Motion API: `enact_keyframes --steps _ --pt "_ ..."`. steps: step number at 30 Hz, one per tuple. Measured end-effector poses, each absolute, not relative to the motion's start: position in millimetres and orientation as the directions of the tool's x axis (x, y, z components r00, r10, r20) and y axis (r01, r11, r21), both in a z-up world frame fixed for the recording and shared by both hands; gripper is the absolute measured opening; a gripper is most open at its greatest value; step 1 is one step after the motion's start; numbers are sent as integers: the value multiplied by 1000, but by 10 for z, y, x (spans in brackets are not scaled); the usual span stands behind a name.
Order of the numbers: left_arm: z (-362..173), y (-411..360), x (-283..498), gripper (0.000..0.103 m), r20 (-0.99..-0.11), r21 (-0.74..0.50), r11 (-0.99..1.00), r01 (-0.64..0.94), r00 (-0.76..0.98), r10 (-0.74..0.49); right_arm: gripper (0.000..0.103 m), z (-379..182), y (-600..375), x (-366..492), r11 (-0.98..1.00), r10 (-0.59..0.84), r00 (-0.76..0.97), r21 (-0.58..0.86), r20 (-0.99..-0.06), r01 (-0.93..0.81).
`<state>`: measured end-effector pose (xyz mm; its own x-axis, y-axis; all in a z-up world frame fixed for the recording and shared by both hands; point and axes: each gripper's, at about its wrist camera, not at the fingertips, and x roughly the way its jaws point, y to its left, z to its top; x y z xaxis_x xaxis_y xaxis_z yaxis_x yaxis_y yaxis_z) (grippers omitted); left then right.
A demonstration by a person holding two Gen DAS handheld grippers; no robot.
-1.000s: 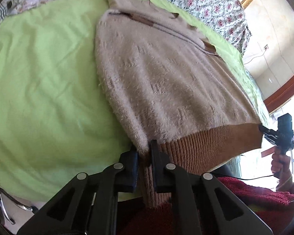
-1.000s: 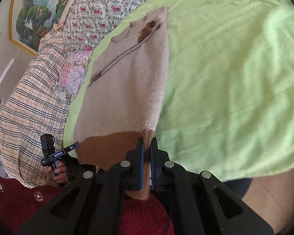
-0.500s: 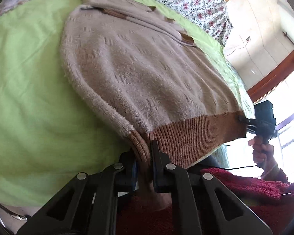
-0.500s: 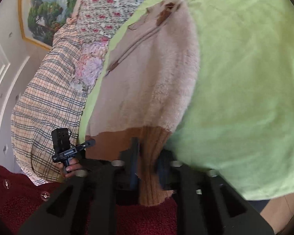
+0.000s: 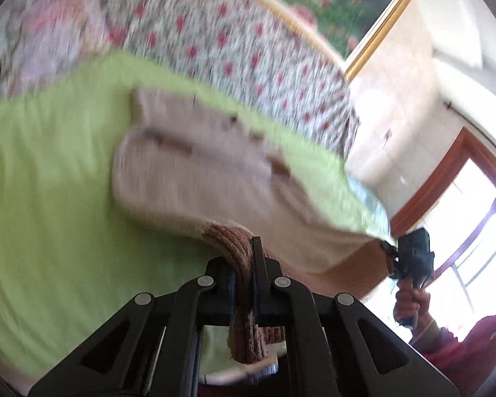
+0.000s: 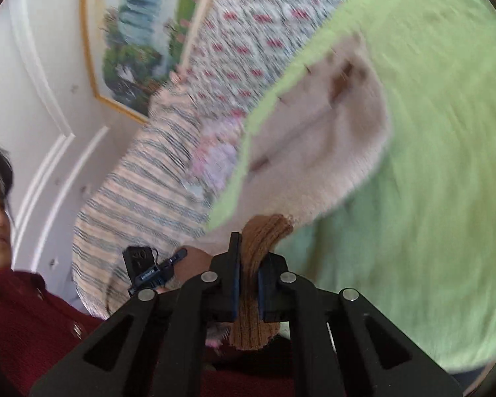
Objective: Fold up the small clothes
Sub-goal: 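Grasp the brown hem with both grippers and lift it toward the collar, then carry the hem over the collar with both grippers and release it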
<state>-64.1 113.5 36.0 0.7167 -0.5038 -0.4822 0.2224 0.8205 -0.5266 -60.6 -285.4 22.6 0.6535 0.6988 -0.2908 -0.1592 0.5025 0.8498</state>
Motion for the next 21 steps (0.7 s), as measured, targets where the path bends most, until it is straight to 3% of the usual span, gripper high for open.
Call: enact_keyframes --steps 3,7,15,21 --pt "660 1218 -363 5 -403 -513 821 250 774 -488 9 437 -3026 -323 508 673 701 837 -237 -205" --pt "899 1252 200 5 -373 -477 844 246 813 -448 9 615 -3152 257 562 619 748 799 -237 -212" --pt "833 1246 1750 5 -478 -447 884 139 798 -367 9 541 -3285 1706 678 496 770 733 -402 -55" --pt "480 1387 2703 5 -572 -448 894 28 759 -310 9 151 -3397 2633 716 453 736 697 -503 35"
